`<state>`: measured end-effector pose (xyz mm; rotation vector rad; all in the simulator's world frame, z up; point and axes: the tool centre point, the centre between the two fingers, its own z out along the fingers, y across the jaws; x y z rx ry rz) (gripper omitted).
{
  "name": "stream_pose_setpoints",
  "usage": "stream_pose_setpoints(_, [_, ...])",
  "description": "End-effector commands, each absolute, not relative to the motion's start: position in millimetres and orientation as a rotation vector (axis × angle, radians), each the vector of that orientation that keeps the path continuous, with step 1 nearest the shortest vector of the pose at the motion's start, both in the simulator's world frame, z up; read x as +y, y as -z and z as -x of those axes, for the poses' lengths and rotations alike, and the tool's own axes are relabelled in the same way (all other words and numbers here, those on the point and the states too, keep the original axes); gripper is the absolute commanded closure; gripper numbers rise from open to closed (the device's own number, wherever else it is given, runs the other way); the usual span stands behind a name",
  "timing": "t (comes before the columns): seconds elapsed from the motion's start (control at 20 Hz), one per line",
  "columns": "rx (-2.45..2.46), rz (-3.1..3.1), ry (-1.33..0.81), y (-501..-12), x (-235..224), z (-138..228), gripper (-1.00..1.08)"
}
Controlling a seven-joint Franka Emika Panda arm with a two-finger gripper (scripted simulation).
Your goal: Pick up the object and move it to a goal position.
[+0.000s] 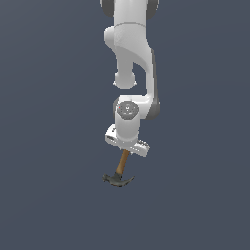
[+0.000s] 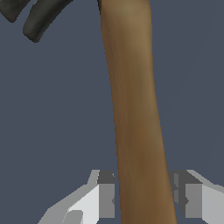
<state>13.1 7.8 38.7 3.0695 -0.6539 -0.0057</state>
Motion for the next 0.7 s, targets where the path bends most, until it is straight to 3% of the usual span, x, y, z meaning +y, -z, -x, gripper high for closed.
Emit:
stream_pose_setpoints(0.0, [-0.654, -3.071, -0.001, -50.6, 9.3, -5.0, 1.08])
stream_pose_setpoints(0.65, [-0.650, -3.074, 0.000, -124.0, 20.2, 67.5, 1.08])
